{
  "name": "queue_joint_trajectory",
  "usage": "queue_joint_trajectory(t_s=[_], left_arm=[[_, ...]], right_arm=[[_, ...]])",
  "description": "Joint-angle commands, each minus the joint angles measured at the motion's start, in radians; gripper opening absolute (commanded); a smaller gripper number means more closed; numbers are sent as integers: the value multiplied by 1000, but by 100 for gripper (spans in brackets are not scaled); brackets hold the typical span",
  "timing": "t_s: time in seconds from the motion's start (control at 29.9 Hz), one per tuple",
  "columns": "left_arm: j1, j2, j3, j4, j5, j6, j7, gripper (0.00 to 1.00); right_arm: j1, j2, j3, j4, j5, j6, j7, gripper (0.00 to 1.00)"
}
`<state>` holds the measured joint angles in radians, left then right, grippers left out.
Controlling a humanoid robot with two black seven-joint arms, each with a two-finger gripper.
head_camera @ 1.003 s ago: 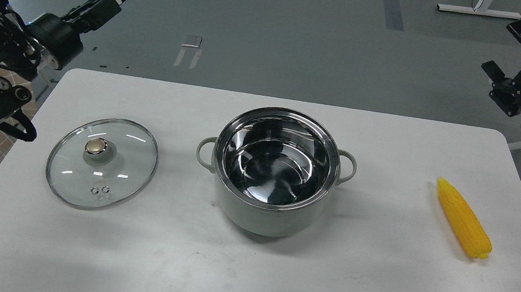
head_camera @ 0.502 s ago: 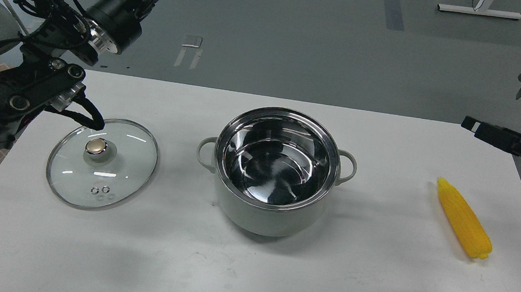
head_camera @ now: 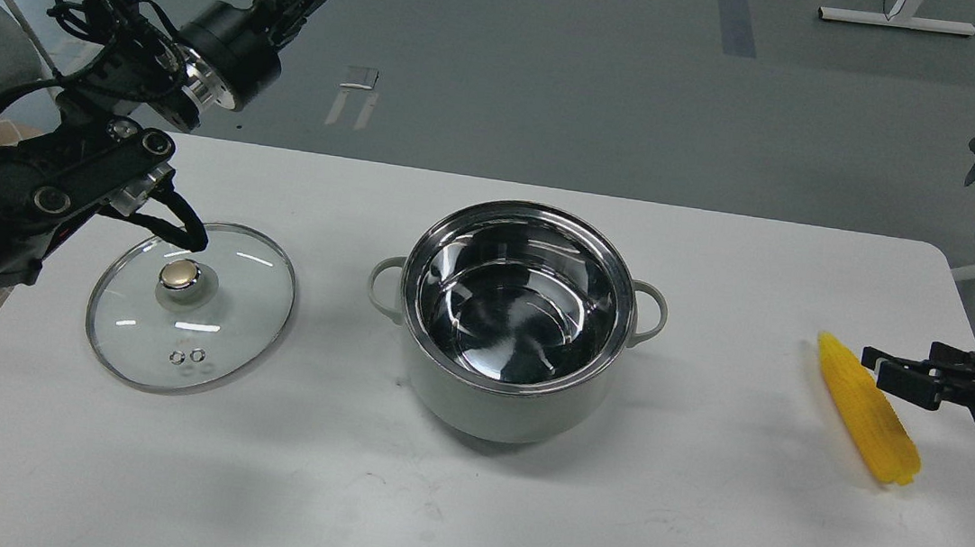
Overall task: Open pot and put corn in
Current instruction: 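Reach the right gripper down and grasp the yellow corn cob, then lift the corn cob and carry it over the open pot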
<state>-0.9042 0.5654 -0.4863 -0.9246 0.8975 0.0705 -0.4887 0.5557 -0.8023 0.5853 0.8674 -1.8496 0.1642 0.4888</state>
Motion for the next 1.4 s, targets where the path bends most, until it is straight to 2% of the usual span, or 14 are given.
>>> queue_joint_trajectory(t_s=[0.0,0.37,0.54,0.6,0.67,0.7,0.8,0.87,0.9,0.97,1.2,1.37], left_arm=[[2,1,2,-2,1,0,0,97],[4,2,2,-2,1,0,0,97],[5,2,2,-2,1,2,0,97],[5,4,2,-2,1,2,0,97],[5,4,2,-2,1,2,0,97],[5,4,2,-3,1,2,0,97],[7,4,2,-3,1,2,0,97],[7,2,0,-3,1,2,0,97],[7,2,0,-5,1,2,0,97],[7,2,2,-10,1,2,0,97],[7,4,2,-13,1,3,0,97],[7,4,3,-17,1,3,0,97]], right_arm=[[-20,5,1,-5,-19,-2,0,100],[-51,66,-1,-33,-66,-2,0,93],[-57,94,-2,-57,-95,-2,0,86],[-56,98,-1,-59,-96,-2,0,64],[-54,100,-1,-59,-96,-2,0,50],[-53,100,-1,-59,-96,-2,0,37],[-51,100,-1,-57,-97,-2,0,21],[-46,100,-1,-54,-96,-2,0,15],[-43,98,-1,-50,-96,-3,0,7],[-39,92,1,-36,-96,-3,0,0],[61,40,4,25,-89,-3,0,0],[231,38,-2,28,-89,15,0,0]])
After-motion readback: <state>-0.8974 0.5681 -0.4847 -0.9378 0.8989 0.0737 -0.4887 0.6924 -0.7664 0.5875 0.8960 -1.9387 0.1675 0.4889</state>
